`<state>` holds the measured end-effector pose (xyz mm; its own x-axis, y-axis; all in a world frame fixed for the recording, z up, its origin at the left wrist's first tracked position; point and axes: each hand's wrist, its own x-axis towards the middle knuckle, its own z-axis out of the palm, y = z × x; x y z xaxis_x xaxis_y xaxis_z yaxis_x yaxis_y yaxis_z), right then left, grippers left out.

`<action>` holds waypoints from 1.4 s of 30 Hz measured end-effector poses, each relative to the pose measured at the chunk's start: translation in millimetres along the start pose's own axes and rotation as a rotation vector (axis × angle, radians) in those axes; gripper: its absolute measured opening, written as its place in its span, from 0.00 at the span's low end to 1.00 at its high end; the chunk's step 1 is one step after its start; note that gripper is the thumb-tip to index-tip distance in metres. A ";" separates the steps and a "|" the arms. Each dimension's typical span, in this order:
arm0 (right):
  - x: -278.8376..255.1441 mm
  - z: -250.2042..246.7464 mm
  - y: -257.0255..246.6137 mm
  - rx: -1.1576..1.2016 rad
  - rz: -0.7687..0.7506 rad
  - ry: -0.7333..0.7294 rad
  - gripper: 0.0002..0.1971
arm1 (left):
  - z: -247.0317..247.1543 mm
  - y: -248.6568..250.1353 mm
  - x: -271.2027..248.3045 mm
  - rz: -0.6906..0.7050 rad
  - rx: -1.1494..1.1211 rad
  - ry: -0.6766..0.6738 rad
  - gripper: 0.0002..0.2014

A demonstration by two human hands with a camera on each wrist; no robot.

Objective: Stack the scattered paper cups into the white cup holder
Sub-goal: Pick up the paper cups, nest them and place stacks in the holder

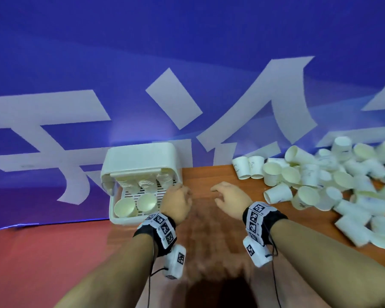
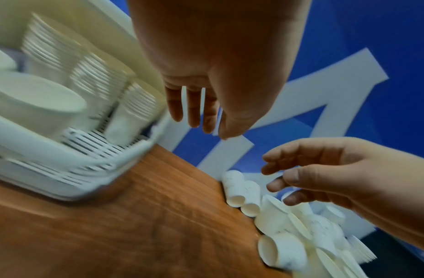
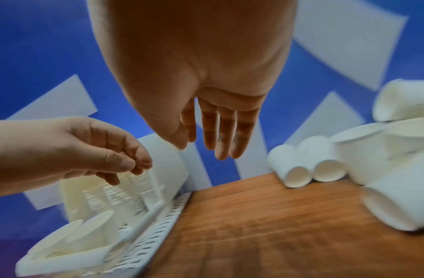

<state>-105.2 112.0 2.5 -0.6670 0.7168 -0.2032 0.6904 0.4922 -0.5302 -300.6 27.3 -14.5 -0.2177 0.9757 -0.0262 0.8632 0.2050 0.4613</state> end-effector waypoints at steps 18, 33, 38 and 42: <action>-114.4 -98.1 268.9 -0.021 0.380 0.071 0.22 | 167.8 241.8 87.4 0.156 0.059 -0.291 0.19; -115.9 -79.8 332.2 0.064 0.334 -0.004 0.24 | 231.2 276.3 113.6 -0.040 0.249 -0.472 0.35; -115.2 -83.1 334.7 0.075 0.351 -0.012 0.22 | 232.7 268.8 115.1 -0.072 0.218 -0.456 0.28; -112.7 -85.1 323.8 0.071 0.329 0.044 0.18 | 221.3 254.9 109.2 -0.096 0.164 -0.417 0.19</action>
<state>217.3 232.6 -76.2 -0.3981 0.8530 -0.3375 0.8441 0.1966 -0.4988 -3.5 203.4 -96.1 -0.1274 0.8926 -0.4325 0.9160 0.2731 0.2938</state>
